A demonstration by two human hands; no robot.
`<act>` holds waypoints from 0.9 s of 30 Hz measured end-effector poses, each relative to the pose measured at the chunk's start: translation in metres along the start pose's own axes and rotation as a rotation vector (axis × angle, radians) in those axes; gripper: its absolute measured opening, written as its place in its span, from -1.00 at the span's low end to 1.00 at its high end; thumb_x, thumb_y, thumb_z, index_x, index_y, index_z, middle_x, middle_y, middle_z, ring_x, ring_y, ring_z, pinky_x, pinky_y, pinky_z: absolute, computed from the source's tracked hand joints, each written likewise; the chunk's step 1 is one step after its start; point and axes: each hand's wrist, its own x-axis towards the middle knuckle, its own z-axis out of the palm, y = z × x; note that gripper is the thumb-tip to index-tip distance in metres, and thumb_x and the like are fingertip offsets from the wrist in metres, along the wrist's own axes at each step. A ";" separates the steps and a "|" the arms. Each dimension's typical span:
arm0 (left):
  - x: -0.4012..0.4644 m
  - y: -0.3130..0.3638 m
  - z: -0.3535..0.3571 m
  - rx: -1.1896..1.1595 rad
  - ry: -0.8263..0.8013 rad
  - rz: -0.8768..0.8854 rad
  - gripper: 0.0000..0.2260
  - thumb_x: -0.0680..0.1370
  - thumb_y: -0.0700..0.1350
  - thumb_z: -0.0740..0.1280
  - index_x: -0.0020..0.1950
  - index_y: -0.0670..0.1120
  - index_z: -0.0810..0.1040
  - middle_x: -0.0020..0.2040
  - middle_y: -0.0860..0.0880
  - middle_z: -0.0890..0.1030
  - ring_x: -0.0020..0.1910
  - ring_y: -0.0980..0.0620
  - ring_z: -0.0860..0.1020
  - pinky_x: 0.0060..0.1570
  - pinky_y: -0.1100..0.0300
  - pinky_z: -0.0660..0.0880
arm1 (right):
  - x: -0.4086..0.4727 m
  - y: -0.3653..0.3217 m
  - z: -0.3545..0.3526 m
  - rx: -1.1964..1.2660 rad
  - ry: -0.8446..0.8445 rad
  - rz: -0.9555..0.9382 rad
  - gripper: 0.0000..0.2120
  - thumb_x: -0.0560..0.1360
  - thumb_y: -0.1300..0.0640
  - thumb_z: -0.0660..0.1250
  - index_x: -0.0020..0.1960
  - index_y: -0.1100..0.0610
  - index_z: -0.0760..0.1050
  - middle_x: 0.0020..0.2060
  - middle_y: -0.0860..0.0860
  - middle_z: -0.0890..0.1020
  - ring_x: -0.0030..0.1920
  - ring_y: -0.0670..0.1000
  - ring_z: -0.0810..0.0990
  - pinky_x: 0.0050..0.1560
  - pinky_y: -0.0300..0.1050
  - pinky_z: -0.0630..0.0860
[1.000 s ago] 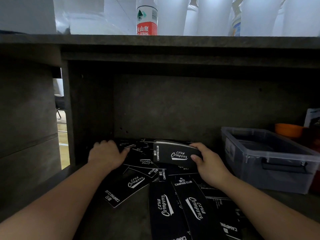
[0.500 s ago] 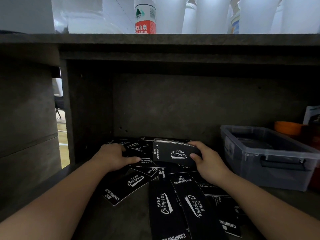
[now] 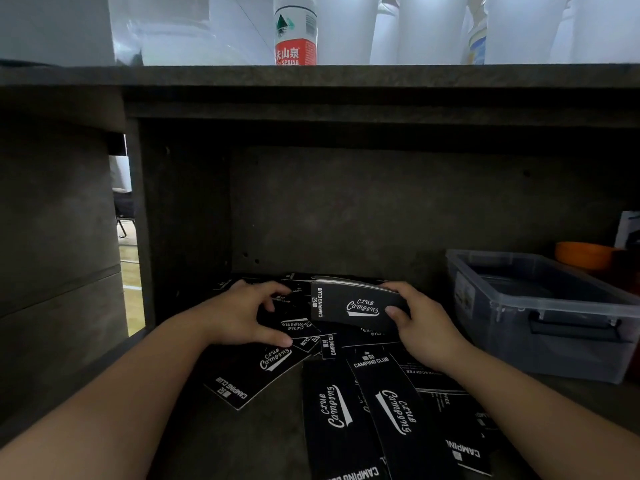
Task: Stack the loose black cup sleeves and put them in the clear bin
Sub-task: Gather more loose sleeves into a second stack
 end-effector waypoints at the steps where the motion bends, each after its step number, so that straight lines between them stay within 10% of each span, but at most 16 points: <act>1: -0.001 0.000 0.000 -0.007 0.018 0.010 -0.26 0.32 0.27 0.50 0.41 0.32 0.24 0.11 0.21 0.46 0.19 0.17 0.31 0.17 0.21 0.36 | 0.000 0.000 0.000 0.001 0.003 0.004 -0.67 0.57 0.23 0.26 0.32 0.03 0.44 0.16 0.02 0.58 0.13 -0.06 0.51 0.11 -0.32 0.32; 11: 0.002 0.001 -0.007 -0.094 0.405 0.246 -0.45 0.19 0.60 0.24 -0.07 0.28 0.66 -0.11 0.19 0.63 -0.08 0.27 0.59 0.00 0.18 0.55 | 0.002 0.002 0.000 -0.010 0.008 0.029 -0.67 0.58 0.21 0.24 0.33 0.05 0.42 0.17 0.07 0.55 0.19 0.02 0.49 0.18 -0.23 0.35; 18: -0.011 0.031 -0.008 -0.114 0.953 0.396 -0.67 0.59 0.19 0.21 -0.08 -0.05 0.54 -0.31 0.10 0.57 -0.32 0.13 0.57 -0.33 0.24 0.50 | 0.001 0.000 -0.001 0.002 -0.007 0.044 -0.71 0.58 0.19 0.25 0.29 0.04 0.42 0.14 0.04 0.58 0.15 0.00 0.53 0.15 -0.21 0.40; 24: 0.001 0.028 0.003 -0.315 0.544 0.154 -0.89 0.66 -0.04 0.12 0.08 0.02 0.42 -0.20 -0.01 0.60 -0.28 0.15 0.59 -0.23 0.16 0.57 | 0.000 -0.003 -0.002 0.089 -0.015 0.056 -0.76 0.61 0.16 0.19 0.26 0.03 0.43 0.09 0.00 0.58 0.08 -0.06 0.52 0.04 -0.27 0.36; 27: 0.006 0.020 0.005 -0.226 0.601 0.065 -0.91 0.64 -0.02 0.19 -0.02 0.05 0.47 -0.24 0.03 0.62 -0.31 0.17 0.61 -0.18 0.15 0.58 | -0.001 -0.005 -0.002 0.137 0.001 0.066 -0.79 0.63 0.08 0.16 0.22 0.01 0.46 0.05 -0.05 0.59 0.08 -0.08 0.54 0.07 -0.25 0.39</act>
